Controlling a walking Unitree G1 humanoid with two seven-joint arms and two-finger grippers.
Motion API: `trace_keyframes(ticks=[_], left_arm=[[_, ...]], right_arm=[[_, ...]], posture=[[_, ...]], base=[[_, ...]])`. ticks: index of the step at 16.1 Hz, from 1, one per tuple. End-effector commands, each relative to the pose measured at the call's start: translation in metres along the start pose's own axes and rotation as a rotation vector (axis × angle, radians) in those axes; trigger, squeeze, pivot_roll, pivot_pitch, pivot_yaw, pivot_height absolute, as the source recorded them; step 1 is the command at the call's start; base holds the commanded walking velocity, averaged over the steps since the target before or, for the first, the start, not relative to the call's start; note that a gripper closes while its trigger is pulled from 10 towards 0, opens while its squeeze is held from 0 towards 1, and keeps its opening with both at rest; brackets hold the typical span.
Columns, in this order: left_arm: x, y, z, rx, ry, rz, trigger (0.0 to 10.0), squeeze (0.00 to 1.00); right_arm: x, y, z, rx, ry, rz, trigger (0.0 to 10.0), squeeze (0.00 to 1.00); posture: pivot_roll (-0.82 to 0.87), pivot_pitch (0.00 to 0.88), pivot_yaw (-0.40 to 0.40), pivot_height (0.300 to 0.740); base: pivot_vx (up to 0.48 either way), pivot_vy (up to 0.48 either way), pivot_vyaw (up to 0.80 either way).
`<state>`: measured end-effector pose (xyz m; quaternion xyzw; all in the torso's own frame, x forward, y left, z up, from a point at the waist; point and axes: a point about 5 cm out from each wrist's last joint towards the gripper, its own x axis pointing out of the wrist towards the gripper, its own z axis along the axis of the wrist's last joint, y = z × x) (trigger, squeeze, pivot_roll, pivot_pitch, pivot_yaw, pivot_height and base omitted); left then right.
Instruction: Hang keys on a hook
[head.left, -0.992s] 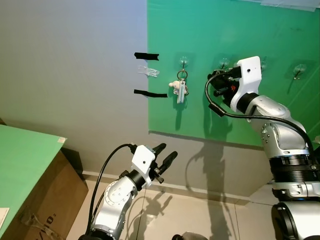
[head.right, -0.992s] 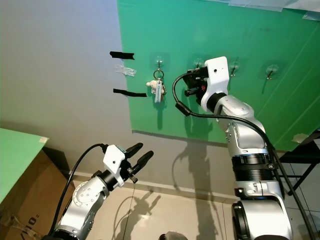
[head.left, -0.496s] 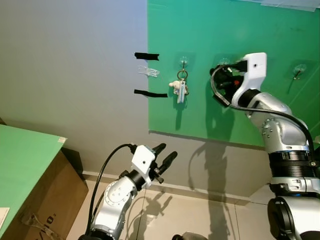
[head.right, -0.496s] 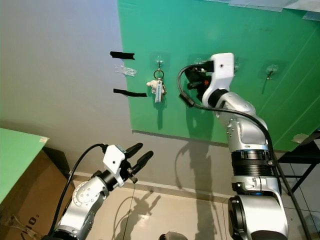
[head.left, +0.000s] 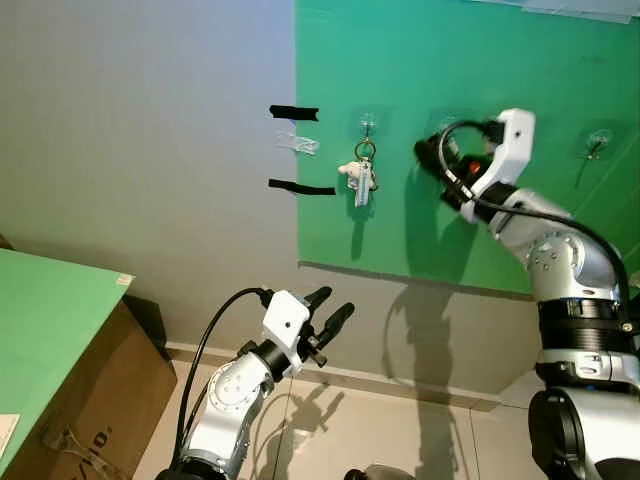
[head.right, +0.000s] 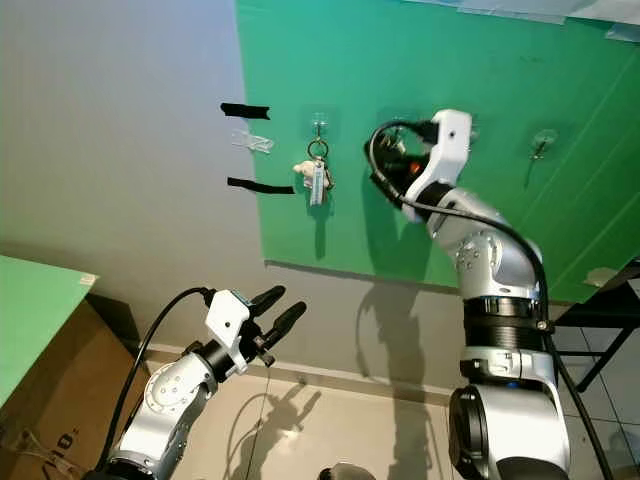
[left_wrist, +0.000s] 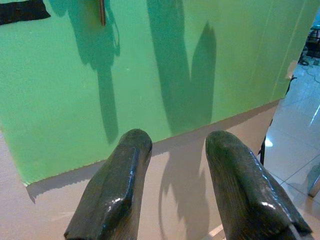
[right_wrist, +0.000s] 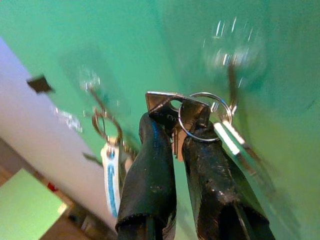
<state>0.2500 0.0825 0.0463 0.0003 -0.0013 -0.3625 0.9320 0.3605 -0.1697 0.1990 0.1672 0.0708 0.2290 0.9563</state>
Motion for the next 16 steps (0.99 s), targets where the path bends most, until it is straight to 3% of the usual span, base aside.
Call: trace_keyframes(ticks=[1,4,9,16], left_arm=[[0.0004,-0.0015,-0.0003,0.005,0.004,-0.011,10.0,0.00],[0.0009,-0.0020,-0.0004,0.004,0.004,-0.008,10.0,0.00],[0.0008,-0.0023,-0.0014,0.002,0.008,-0.008,10.0,0.00],[0.0002,-0.0015,-0.0022,0.007,0.013,-0.008,10.0,0.00]], right_arm=[[-0.0010,0.0039,0.0041,-0.007,-0.009,0.023,0.0,0.00],[-0.0016,0.0034,0.0038,0.015,-0.001,0.028,0.0,0.00],[-0.0033,-0.0027,0.0064,0.253,-0.053,0.026,0.0,0.00],[-0.0046,-0.0027,-0.0022,0.227,-0.023,0.004,0.0,0.00]], posture=[[-0.13,0.008,-0.044,0.736],[-0.13,0.009,-0.047,0.736],[-0.13,0.011,-0.046,0.736],[-0.13,0.011,-0.046,0.736]], base=[[0.000,0.000,0.00],[0.000,0.000,0.00],[0.000,0.000,0.00],[0.000,0.000,0.00]])
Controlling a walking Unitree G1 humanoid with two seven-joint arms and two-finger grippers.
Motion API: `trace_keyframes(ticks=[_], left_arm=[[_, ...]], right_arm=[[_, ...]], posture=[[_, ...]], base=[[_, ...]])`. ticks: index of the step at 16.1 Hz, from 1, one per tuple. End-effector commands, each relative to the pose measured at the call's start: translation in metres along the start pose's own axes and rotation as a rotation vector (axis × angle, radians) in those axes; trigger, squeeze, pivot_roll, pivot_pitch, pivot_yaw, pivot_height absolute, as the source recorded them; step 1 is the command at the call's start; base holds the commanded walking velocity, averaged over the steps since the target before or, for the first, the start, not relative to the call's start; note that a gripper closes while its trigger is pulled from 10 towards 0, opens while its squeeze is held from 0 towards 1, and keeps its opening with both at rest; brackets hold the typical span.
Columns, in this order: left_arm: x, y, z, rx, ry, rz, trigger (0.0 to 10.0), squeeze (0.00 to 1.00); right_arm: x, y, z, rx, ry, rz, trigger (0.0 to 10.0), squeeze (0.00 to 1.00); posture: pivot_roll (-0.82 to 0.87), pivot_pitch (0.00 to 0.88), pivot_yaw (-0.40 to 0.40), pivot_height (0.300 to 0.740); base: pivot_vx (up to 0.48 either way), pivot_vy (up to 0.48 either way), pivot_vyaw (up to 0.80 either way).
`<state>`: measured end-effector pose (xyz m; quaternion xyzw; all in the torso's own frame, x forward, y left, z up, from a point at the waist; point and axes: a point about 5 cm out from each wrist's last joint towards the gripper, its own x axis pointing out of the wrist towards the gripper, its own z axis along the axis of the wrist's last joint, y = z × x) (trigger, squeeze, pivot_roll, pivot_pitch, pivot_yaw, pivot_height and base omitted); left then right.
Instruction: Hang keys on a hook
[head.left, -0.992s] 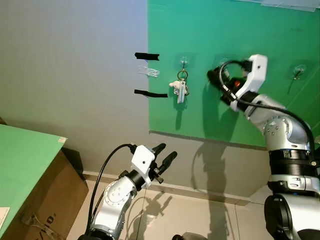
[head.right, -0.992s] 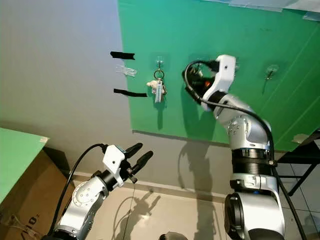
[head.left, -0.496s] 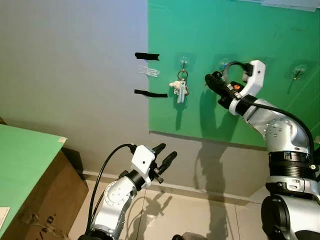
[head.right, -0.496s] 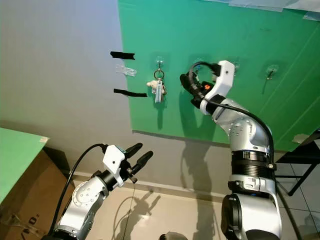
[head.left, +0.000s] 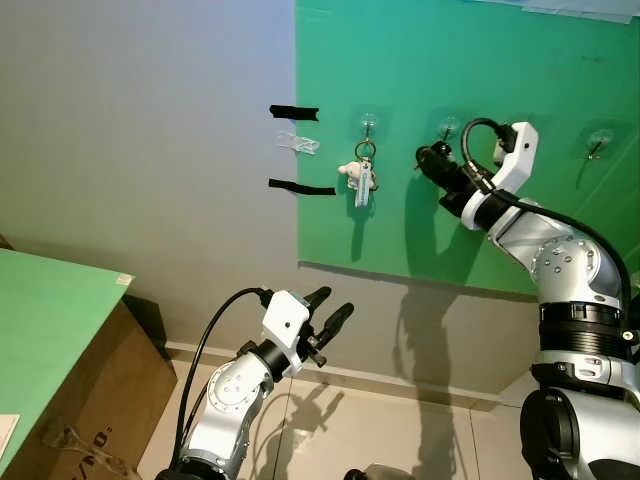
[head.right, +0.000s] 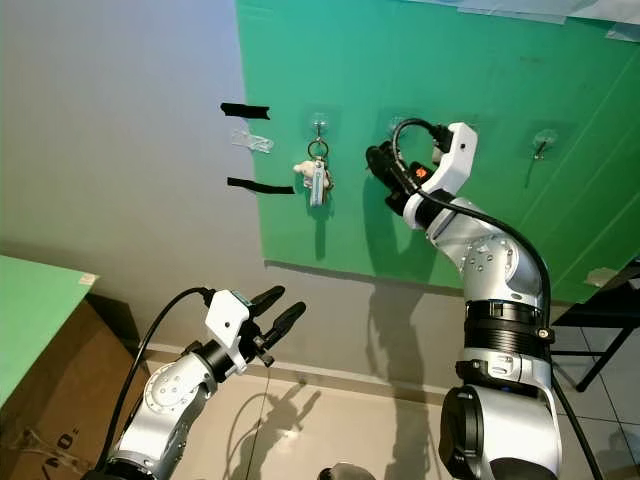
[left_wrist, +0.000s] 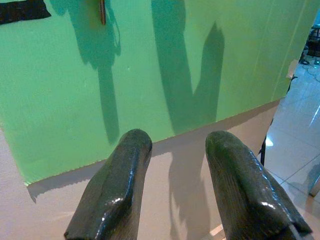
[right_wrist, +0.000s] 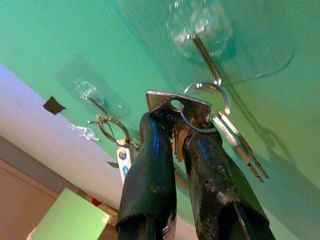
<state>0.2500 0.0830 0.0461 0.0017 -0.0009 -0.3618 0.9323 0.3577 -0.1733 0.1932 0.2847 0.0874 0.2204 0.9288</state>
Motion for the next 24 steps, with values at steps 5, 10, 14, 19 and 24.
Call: trace_keyframes(ticks=[5,10,14,19,24], left_arm=[[0.000,-0.002,-0.003,0.003,0.014,-0.005,10.0,0.00],[-0.001,-0.002,-0.003,0.004,0.016,-0.005,10.0,0.00],[-0.001,-0.002,-0.004,0.006,0.018,-0.007,10.0,0.00],[-0.001,-0.002,-0.004,0.014,0.021,-0.007,10.0,0.00],[0.000,0.000,-0.003,0.041,0.033,-0.012,10.0,0.00]], right_arm=[[0.001,-0.001,-0.005,0.137,0.007,-0.006,0.0,0.00],[0.001,-0.008,-0.012,0.062,0.048,-0.071,0.0,0.00],[0.001,-0.014,-0.019,-0.073,0.104,-0.149,10.0,0.00],[0.001,-0.016,-0.021,-0.395,0.091,-0.193,10.0,1.00],[-0.002,-0.015,-0.026,-0.502,0.077,-0.204,10.0,1.00]], posture=[[-0.13,0.011,-0.046,0.736],[-0.13,0.013,-0.047,0.736],[-0.13,0.011,-0.047,0.736],[-0.13,0.006,-0.048,0.736],[-0.13,0.004,-0.047,0.736]], base=[[0.000,0.000,0.00],[0.000,0.000,0.00],[0.000,0.000,0.00],[0.000,0.000,0.00],[0.000,0.000,0.00]])
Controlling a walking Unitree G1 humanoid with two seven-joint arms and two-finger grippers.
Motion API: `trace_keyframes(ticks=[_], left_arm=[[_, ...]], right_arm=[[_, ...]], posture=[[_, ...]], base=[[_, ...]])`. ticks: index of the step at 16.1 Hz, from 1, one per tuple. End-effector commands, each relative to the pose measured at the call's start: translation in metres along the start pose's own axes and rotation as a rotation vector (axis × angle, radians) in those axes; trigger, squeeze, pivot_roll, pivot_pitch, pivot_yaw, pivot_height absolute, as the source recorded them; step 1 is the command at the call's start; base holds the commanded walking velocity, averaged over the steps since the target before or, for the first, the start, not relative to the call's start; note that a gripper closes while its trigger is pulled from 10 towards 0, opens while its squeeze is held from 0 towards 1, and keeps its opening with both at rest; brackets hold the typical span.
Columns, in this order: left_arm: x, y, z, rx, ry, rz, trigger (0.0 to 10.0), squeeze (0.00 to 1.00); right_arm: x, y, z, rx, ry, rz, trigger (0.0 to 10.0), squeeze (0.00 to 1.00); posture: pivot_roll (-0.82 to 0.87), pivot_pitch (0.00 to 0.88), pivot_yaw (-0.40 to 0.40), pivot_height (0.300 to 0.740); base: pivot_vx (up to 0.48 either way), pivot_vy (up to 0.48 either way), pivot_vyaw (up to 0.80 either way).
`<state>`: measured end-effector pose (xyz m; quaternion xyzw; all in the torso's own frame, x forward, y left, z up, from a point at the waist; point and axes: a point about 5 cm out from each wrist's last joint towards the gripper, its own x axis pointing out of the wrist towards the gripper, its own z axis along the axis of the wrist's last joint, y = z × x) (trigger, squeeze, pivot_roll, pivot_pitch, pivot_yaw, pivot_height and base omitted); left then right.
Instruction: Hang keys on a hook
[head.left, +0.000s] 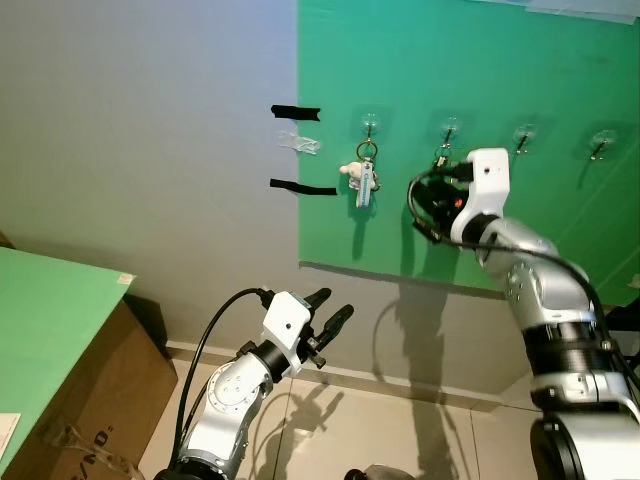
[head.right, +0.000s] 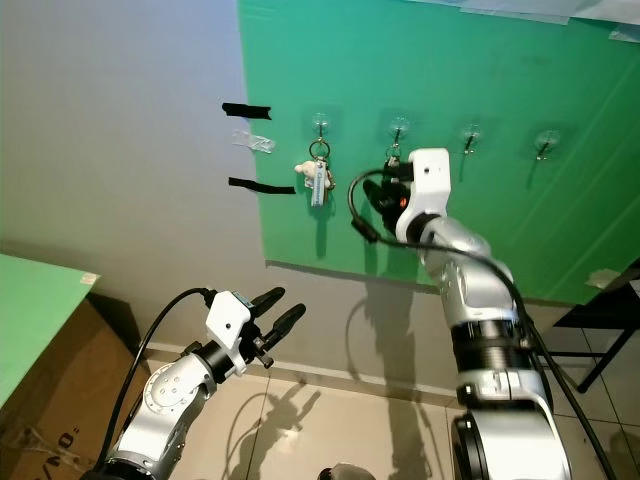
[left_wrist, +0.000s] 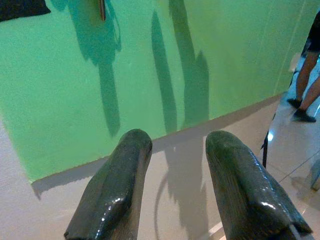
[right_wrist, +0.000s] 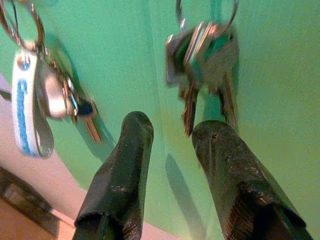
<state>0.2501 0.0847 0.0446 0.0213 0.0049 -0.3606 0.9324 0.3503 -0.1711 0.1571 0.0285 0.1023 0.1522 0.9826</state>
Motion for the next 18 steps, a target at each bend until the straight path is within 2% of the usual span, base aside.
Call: trace_keyframes(ticks=[1,2,3,4,5,6,8,10,11,12,13,15,18], left_arm=[[0.001,0.005,-0.002,0.022,0.038,0.022,10.0,0.00],[0.000,0.011,-0.002,0.030,0.053,0.053,10.0,0.00],[-0.001,0.022,-0.001,0.054,0.085,0.126,10.0,0.00],[-0.002,0.039,0.003,0.039,0.113,0.230,10.0,0.00],[-0.003,0.051,0.008,-0.022,0.104,0.305,10.0,0.00],[-0.003,0.055,0.012,-0.042,0.098,0.334,10.0,0.00],[-0.012,0.067,0.022,-0.058,0.072,0.439,10.0,0.00],[-0.035,0.066,0.019,-0.010,0.070,0.470,10.0,0.00],[-0.055,0.054,0.019,0.050,0.072,0.426,10.0,0.00],[-0.057,0.050,0.019,0.022,0.075,0.413,10.0,0.00],[-0.055,0.038,0.019,-0.001,0.084,0.374,10.0,0.00],[-0.043,0.037,0.022,-0.022,0.081,0.368,10.0,0.00],[-0.040,0.039,0.024,-0.051,0.084,0.358,10.0,0.00]], right_arm=[[-0.008,-0.001,0.000,-0.074,-0.027,-0.030,10.0,1.00],[-0.016,0.000,-0.007,-0.127,-0.021,-0.041,10.0,1.00],[-0.027,0.001,-0.020,-0.124,-0.009,-0.060,10.0,1.00],[-0.046,0.000,-0.039,-0.157,0.000,-0.102,10.0,1.00],[-0.063,-0.004,-0.057,-0.194,0.006,-0.157,10.0,1.00],[-0.071,-0.006,-0.065,-0.183,0.008,-0.188,10.0,1.00],[-0.107,-0.010,-0.094,-0.141,-0.012,-0.309,10.0,1.00],[-0.139,-0.005,-0.119,-0.097,-0.003,-0.398,10.0,1.00],[-0.160,0.005,-0.141,-0.077,0.058,-0.425,10.0,1.00],[-0.162,0.007,-0.145,-0.057,0.066,-0.426,10.0,1.00],[-0.159,0.015,-0.147,-0.031,0.061,-0.396,10.0,0.00],[-0.143,0.018,-0.140,-0.035,0.030,-0.355,10.0,0.00],[-0.135,0.009,-0.135,-0.036,0.008,-0.366,10.0,0.00]], posture=[[-0.13,0.001,-0.049,0.736],[-0.13,0.001,-0.049,0.736],[-0.14,0.000,-0.039,0.736],[-0.15,0.000,-0.032,0.736],[-0.16,0.000,-0.026,0.736],[-0.16,0.000,-0.019,0.736],[-0.16,0.000,-0.002,0.736],[-0.15,0.000,0.008,0.736],[-0.15,0.000,0.005,0.736],[-0.15,0.000,0.007,0.736],[-0.14,0.001,0.005,0.736],[-0.13,0.001,0.000,0.736],[-0.13,0.000,0.000,0.736]], base=[[0.000,0.000,0.00],[0.000,0.000,0.00],[0.000,0.000,0.00],[0.000,0.000,0.00],[0.000,0.000,0.00],[0.000,0.000,0.00],[0.000,0.000,0.00],[0.000,0.000,0.00],[0.000,0.000,0.00],[0.000,0.000,0.00],[0.000,0.000,0.00],[0.000,0.000,0.00],[0.000,0.266,0.00]])
